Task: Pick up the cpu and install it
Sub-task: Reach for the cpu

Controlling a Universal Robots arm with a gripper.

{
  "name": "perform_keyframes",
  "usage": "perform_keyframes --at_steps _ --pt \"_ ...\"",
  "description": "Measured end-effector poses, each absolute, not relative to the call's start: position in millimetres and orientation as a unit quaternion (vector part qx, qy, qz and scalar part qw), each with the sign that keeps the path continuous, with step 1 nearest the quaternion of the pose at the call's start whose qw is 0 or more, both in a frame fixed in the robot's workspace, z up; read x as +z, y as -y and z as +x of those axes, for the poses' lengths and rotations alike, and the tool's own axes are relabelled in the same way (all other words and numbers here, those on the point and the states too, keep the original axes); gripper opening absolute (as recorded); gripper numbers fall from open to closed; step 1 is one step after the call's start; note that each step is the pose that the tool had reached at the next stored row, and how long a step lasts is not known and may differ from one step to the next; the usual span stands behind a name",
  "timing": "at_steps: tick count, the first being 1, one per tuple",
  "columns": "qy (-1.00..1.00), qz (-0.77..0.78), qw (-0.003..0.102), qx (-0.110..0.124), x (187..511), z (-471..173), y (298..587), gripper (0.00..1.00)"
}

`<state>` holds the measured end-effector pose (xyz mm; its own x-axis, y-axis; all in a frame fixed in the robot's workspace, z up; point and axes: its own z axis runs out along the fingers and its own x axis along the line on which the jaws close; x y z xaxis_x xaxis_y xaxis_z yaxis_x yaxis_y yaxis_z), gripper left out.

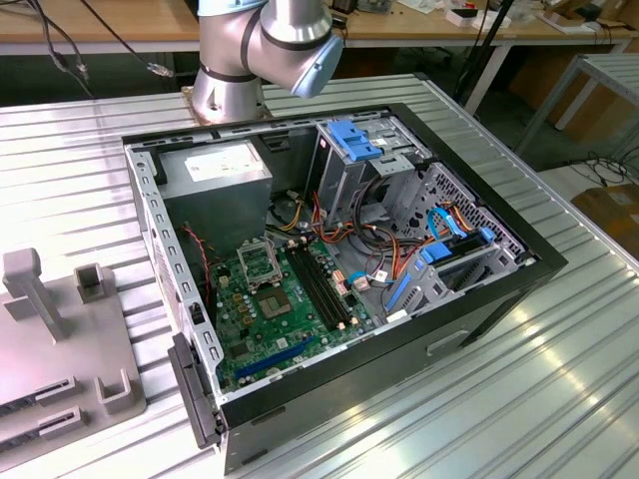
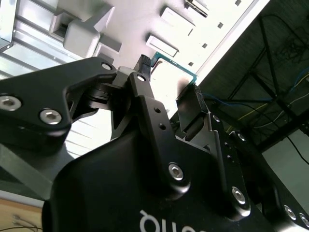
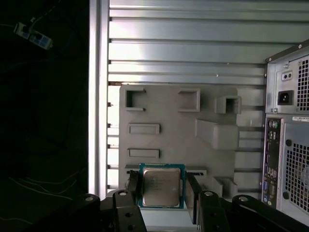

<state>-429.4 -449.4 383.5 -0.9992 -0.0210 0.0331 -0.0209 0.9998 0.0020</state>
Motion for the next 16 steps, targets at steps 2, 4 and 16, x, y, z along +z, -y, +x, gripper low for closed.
perform_keyframes --at_steps 2,4,16 --pt "1.0 0.01 0.017 -0.001 383.5 -425.0 449.3 0.47" --pt "1.0 0.01 0.017 -0.001 383.5 -422.6 449.3 0.47" --pt "1.0 0.01 0.017 -0.001 383.5 -408.0 449.3 0.47"
